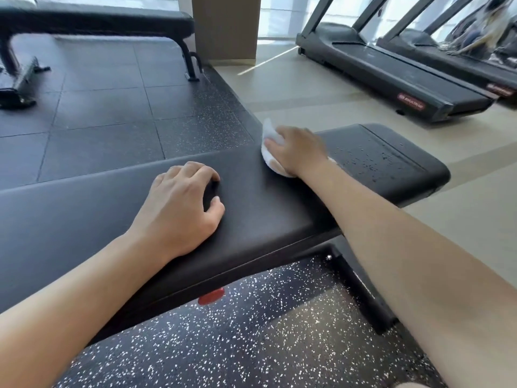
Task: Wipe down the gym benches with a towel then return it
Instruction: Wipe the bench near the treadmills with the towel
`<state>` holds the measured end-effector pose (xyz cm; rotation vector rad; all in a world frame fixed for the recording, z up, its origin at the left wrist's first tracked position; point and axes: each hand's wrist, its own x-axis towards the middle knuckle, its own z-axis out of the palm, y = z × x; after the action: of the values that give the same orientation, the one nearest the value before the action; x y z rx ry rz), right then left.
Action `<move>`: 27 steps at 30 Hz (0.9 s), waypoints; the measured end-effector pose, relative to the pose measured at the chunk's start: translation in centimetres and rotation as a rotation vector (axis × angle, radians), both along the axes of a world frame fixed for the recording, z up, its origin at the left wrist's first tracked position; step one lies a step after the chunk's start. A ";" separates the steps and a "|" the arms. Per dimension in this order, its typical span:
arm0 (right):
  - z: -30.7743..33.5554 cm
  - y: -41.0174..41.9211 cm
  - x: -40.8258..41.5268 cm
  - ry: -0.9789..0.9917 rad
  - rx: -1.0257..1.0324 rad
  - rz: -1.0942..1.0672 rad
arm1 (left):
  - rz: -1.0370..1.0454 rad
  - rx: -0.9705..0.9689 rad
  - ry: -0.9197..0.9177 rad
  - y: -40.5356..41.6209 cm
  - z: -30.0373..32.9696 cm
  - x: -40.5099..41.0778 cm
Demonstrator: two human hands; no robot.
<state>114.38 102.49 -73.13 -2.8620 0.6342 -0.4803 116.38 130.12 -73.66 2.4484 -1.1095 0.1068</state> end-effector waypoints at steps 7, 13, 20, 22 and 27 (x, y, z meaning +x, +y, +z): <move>-0.3 9.6 -1.9 -0.171 -0.017 0.323 | -0.016 -0.028 -0.010 0.1 -0.5 0.3; -0.5 3.3 -9.4 -0.048 0.014 0.283 | -0.017 -0.067 -0.010 0.0 -0.9 0.6; 0.6 -1.3 4.1 0.111 -0.059 -0.022 | -0.019 -0.086 -0.002 0.2 -0.7 1.0; 0.7 1.3 7.1 0.155 -0.062 0.035 | -0.033 -0.100 0.005 0.2 -0.7 1.1; -0.2 6.9 3.6 0.041 0.045 0.202 | -0.045 -0.117 0.028 0.6 -1.0 1.1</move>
<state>117.97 109.37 -73.32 -2.8588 0.3520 -0.3713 117.46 130.69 -74.66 2.3141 -1.1131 0.1193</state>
